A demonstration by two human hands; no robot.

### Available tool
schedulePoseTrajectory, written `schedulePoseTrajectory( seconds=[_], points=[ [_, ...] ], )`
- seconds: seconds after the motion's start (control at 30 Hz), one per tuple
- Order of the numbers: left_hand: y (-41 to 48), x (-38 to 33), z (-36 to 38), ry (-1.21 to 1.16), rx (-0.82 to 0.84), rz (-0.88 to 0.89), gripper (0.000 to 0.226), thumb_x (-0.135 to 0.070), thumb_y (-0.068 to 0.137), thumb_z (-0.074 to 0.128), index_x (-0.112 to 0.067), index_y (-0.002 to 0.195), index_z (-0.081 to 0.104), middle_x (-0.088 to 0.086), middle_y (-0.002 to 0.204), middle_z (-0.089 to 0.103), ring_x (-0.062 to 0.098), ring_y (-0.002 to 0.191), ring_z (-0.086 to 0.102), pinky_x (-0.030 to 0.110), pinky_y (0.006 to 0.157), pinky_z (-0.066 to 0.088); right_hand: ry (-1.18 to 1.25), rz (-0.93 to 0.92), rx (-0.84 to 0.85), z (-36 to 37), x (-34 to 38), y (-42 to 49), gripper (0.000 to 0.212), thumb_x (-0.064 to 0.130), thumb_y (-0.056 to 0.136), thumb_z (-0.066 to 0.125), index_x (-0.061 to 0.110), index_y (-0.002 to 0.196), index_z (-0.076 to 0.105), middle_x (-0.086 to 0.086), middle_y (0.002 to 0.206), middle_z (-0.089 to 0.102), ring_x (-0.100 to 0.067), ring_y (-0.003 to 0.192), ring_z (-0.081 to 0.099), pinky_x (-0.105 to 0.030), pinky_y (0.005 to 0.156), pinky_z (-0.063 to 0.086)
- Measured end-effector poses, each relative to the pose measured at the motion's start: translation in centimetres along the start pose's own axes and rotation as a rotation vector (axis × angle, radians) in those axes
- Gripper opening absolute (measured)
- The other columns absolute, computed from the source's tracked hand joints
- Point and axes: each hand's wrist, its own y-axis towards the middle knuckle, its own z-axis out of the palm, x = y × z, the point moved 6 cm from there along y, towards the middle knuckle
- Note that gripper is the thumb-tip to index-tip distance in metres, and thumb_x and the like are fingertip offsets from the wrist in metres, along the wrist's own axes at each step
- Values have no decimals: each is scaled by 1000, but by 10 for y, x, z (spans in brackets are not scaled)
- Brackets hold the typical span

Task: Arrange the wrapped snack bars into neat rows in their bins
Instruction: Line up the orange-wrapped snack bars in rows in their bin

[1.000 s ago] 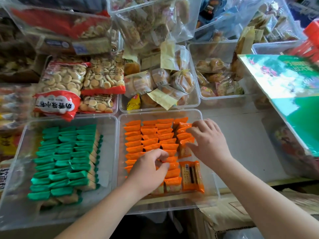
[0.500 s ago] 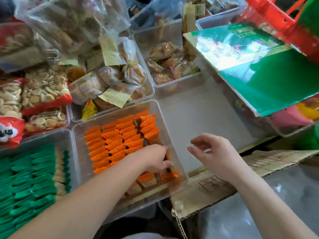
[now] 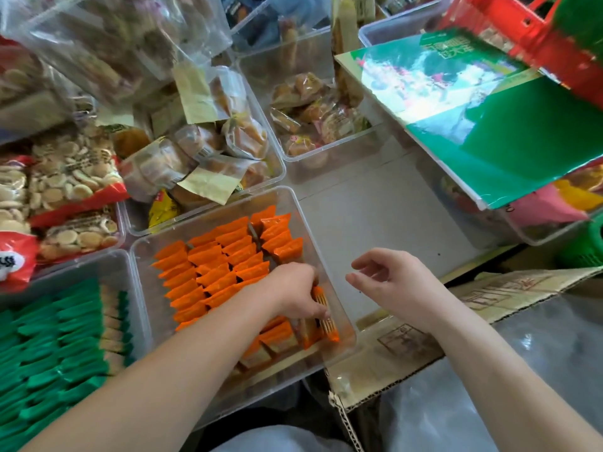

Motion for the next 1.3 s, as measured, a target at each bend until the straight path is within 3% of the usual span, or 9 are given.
schedulePoseTrajectory(
  seconds=[0.17,0.4,0.53,0.67,0.77,0.9,1.07,1.2,1.3],
  points=[
    [-16,0,3,-262,-61,-44,61,-50,82,79,-23,134,60,-1,126,66,20,109,67,39,92,61,9,7,31,7,5,0,26,49,92,72,32,112,72,15,95,70,2,87,65,-17,75,52],
    [-32,-9,-11,-293,-233,-48,36,-27,82,80,-19,117,75,-1,118,70,19,106,66,36,91,59,12,6,26,5,7,-8,21,46,91,74,32,106,72,14,93,71,2,83,66,-16,72,50],
    [-63,1,-27,-543,-343,-17,33,-16,80,80,-24,111,77,-12,107,72,8,103,68,19,84,54,26,-11,8,3,11,-14,23,42,88,78,32,107,72,13,98,72,1,85,67,-21,76,54],
    [-114,10,-56,-785,-528,33,29,-10,80,84,-24,104,78,-18,98,72,-6,91,67,4,71,49,83,-60,56,14,31,-20,48,34,82,85,34,126,66,19,122,65,0,109,62,-31,92,56],
    [-149,13,-71,-939,-598,86,31,-5,80,84,-23,105,79,-10,100,77,-3,93,70,12,77,55,247,-118,196,31,56,-25,62,27,83,85,32,139,60,17,131,66,-2,124,59,-37,105,53],
    [-176,30,-70,-1166,-649,97,35,-2,80,86,-21,108,78,-3,106,79,16,98,76,37,86,64,582,-126,356,49,82,-33,38,10,91,76,18,128,67,-1,117,77,-20,111,73,-36,95,59],
    [-182,49,-41,-1425,-545,33,42,-27,92,80,-30,130,63,0,127,71,22,112,73,47,92,62,625,-106,281,55,95,-38,22,13,97,69,17,119,71,-6,104,80,-25,98,76,-40,90,62],
    [-182,48,-29,-1452,-556,54,39,-5,91,79,-18,125,67,10,115,76,26,105,76,48,91,63,647,-41,260,57,95,-43,18,10,100,65,15,117,69,-4,101,80,-20,94,77,-33,82,62],
    [-183,53,-26,-1447,-617,26,37,2,90,77,-16,121,69,9,110,77,25,103,76,45,87,64,645,12,127,49,82,-41,15,7,99,66,14,113,67,-5,99,80,-24,96,77,-43,90,62]
  ],
)
